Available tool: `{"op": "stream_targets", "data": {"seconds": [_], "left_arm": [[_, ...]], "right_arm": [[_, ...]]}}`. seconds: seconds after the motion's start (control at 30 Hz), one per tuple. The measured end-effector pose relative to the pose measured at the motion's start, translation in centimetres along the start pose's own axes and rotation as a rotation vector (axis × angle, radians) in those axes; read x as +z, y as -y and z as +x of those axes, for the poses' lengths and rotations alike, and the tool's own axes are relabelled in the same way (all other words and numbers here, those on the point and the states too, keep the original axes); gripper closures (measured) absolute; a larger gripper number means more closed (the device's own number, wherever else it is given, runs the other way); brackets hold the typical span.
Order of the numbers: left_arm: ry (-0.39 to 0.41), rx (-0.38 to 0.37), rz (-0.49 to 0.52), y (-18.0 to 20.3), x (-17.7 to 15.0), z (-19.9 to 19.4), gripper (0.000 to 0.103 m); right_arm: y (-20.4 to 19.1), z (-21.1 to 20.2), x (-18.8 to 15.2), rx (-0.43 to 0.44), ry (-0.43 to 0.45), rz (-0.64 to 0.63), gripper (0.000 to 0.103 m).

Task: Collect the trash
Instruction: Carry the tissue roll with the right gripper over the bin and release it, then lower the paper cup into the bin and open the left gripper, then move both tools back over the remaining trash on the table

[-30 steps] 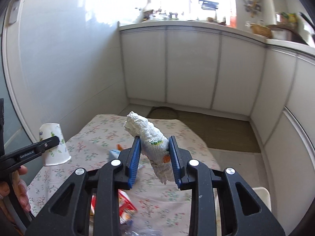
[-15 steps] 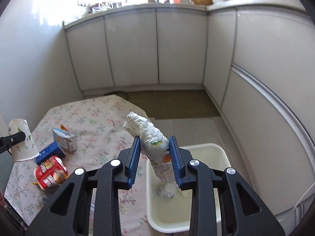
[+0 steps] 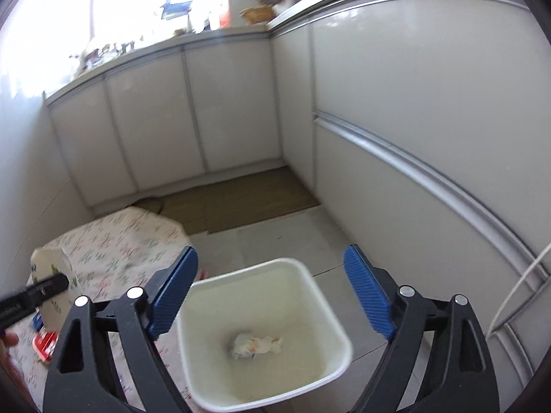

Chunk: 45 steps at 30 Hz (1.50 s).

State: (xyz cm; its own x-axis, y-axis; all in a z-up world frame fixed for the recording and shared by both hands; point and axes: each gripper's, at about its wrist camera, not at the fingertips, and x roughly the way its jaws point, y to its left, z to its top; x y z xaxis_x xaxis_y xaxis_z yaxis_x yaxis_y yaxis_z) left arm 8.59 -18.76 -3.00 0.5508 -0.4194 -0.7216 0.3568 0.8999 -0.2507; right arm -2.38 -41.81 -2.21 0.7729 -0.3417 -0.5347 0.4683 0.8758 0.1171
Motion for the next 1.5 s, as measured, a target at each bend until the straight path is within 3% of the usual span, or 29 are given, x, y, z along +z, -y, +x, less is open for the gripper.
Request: {"op": "stream_targets", "data": {"seconds": [0.27, 0.47, 0.57, 0.67, 0.7, 0.8, 0.97, 1.13, 1.33, 1.5], "left_arm": [[-0.106, -0.103, 0.087, 6.5, 0.1, 5.2, 0.076], [-0.189, -0.202, 0.09, 9.4, 0.0, 8.7, 0.074], [-0.233, -0.237, 0.075, 9.6, -0.1, 10.1, 0.049], [-0.256, -0.25, 0.057, 9.7, -0.5, 10.7, 0.04], [-0.263, -0.238, 0.051, 9.6, -0.7, 10.9, 0.028], [-0.262, -0.206, 0.028, 9.0, -0.9, 10.9, 0.009], [-0.313, -0.181, -0.045, 7.1, -1.1, 11.3, 0.007], [-0.289, -0.14, -0.079, 4.9, -1.5, 10.2, 0.007], [-0.173, -0.04, -0.025, 3.0, -1.3, 7.3, 0.007], [-0.06, 0.081, 0.065, 1.2, -1.1, 4.2, 0.007]], "right_arm": [[5.2, -0.1, 1.0, -0.14, 0.011, 0.146, 0.017], [7.2, 1.1, 1.1, -0.184, -0.024, 0.231, 0.017], [7.8, 1.4, 1.1, -0.193, -0.035, 0.262, 0.017], [7.9, 1.5, 1.2, -0.207, -0.032, 0.27, 0.017], [7.9, 1.5, 1.1, -0.207, -0.03, 0.272, 0.017], [8.0, 1.3, 1.1, -0.198, -0.015, 0.284, 0.017], [7.9, 0.2, 1.0, -0.192, 0.032, 0.295, 0.009], [7.0, 0.8, 1.0, -0.112, -0.013, 0.293, 0.008], [4.4, 0.5, 1.0, -0.064, -0.003, 0.235, 0.007], [2.3, 1.2, 0.6, 0.021, -0.066, 0.233, 0.007]]}}
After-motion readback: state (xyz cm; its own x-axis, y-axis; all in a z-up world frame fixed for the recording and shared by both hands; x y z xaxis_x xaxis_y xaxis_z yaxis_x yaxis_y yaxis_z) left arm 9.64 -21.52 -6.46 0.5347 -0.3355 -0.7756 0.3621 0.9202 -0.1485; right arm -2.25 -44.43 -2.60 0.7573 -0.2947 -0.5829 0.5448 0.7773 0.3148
